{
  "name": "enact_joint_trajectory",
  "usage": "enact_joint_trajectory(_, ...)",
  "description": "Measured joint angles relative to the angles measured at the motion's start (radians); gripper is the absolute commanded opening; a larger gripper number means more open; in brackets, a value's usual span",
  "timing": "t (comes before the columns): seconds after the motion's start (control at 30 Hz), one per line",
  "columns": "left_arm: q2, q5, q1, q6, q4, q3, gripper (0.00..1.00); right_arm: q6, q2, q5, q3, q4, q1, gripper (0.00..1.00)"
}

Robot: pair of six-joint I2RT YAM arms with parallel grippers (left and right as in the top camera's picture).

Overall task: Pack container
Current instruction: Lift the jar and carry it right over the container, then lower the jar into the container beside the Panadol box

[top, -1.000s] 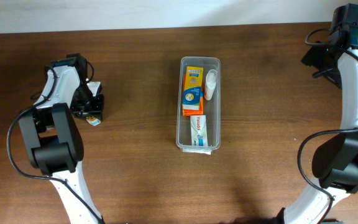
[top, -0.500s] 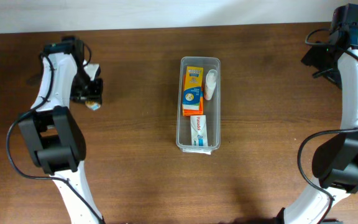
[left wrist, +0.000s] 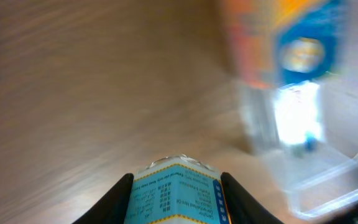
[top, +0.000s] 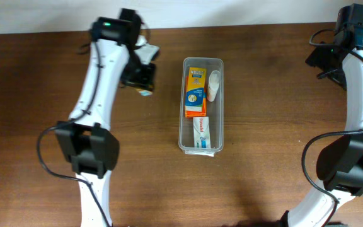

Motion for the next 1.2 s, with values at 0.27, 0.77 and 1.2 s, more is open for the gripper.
enact_joint_trajectory(0.27, 0.000, 0.078, -0.159, 0.000, -0.042, 0.006, 0.35, 0.000, 0.000, 0.000, 0.000, 0.000, 0.000, 0.98)
enact_joint_trajectory(0.77, 0.013, -0.042, -0.317, 0.000, 0.028, 0.006, 0.35, 0.000, 0.000, 0.000, 0.000, 0.000, 0.000, 0.98)
enact_joint_trajectory(1.2, 0.121, -0.061, -0.365, 0.000, 0.046, 0.006, 0.35, 0.000, 0.000, 0.000, 0.000, 0.000, 0.000, 0.98)
